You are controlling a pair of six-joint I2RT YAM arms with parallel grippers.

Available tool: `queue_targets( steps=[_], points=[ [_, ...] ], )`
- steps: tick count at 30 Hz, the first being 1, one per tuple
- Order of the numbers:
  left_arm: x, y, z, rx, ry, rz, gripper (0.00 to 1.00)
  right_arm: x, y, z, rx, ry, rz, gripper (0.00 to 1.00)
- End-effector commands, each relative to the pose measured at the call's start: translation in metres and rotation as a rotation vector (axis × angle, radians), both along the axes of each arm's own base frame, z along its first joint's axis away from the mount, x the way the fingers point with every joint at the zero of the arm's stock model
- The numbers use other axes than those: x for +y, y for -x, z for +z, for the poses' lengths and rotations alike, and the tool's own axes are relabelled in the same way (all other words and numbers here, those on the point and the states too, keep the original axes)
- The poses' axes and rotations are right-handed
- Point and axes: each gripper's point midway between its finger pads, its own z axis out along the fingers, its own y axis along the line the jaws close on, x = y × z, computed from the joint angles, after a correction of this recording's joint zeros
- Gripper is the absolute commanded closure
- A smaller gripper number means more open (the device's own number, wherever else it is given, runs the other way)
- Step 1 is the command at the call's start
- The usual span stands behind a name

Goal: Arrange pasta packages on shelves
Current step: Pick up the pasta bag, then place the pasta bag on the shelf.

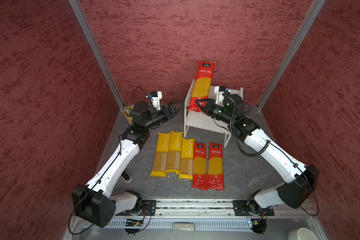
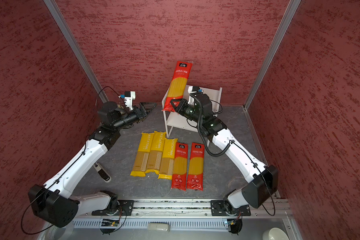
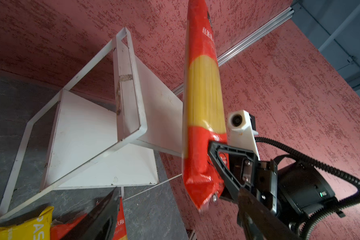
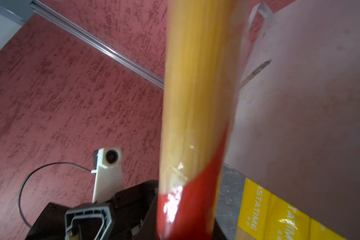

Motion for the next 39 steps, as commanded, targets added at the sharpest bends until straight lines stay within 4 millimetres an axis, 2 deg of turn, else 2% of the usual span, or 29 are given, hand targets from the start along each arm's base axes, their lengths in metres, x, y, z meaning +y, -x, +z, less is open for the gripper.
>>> queue_targets(
  steps=[1,4,7,10,13,16,19,23,26,27,30,32,37,39],
  points=[
    [0.002,0.006,-0.002,-0.018,-0.018,0.02,0.12,-0.005,-0.008,0.037,-0.083,-0.017,-0.041,0.79],
    [0.001,0.009,-0.005,-0.017,-0.023,0.019,0.12,-0.007,-0.011,0.029,-0.054,-0.004,-0.046,0.67],
    [0.002,0.008,-0.009,-0.012,-0.028,0.024,0.12,-0.006,-0.005,0.025,-0.034,0.003,-0.025,0.52],
    [-0.002,0.007,-0.015,-0.002,-0.026,0.018,0.12,-0.013,0.004,0.021,-0.014,-0.001,-0.035,0.42],
    [-0.011,0.01,-0.019,-0.006,-0.033,0.005,0.12,-0.019,0.018,0.016,0.002,-0.033,-0.021,0.4],
    [-0.022,0.014,-0.022,-0.029,-0.054,0.0,0.12,-0.021,0.024,-0.003,0.046,-0.063,-0.013,0.41],
    [-0.033,0.018,-0.028,-0.043,-0.071,-0.012,0.12,-0.018,0.021,-0.008,0.049,-0.086,0.005,0.41],
    [-0.037,0.021,-0.031,-0.048,-0.073,-0.019,0.12,-0.012,0.011,-0.006,0.036,-0.085,0.012,0.44],
    [-0.036,0.023,-0.032,-0.051,-0.08,-0.014,0.12,-0.01,0.005,-0.006,0.03,-0.08,0.007,0.53],
    [-0.036,0.023,-0.033,-0.054,-0.082,-0.008,0.12,-0.005,-0.003,-0.019,0.054,-0.063,0.007,0.56],
    [-0.034,0.022,-0.036,-0.051,-0.09,0.0,0.12,-0.004,-0.007,-0.027,0.065,-0.055,0.003,0.66],
    [-0.033,0.022,-0.036,-0.053,-0.094,0.002,0.12,-0.004,-0.005,-0.031,0.071,-0.06,0.009,0.67],
    [-0.03,0.023,-0.039,-0.059,-0.11,0.014,0.13,-0.006,0.003,-0.044,0.088,-0.053,0.02,0.53],
    [-0.029,0.023,-0.043,-0.06,-0.123,0.017,0.13,-0.01,0.014,-0.043,0.071,-0.05,0.035,0.48]
  ],
)
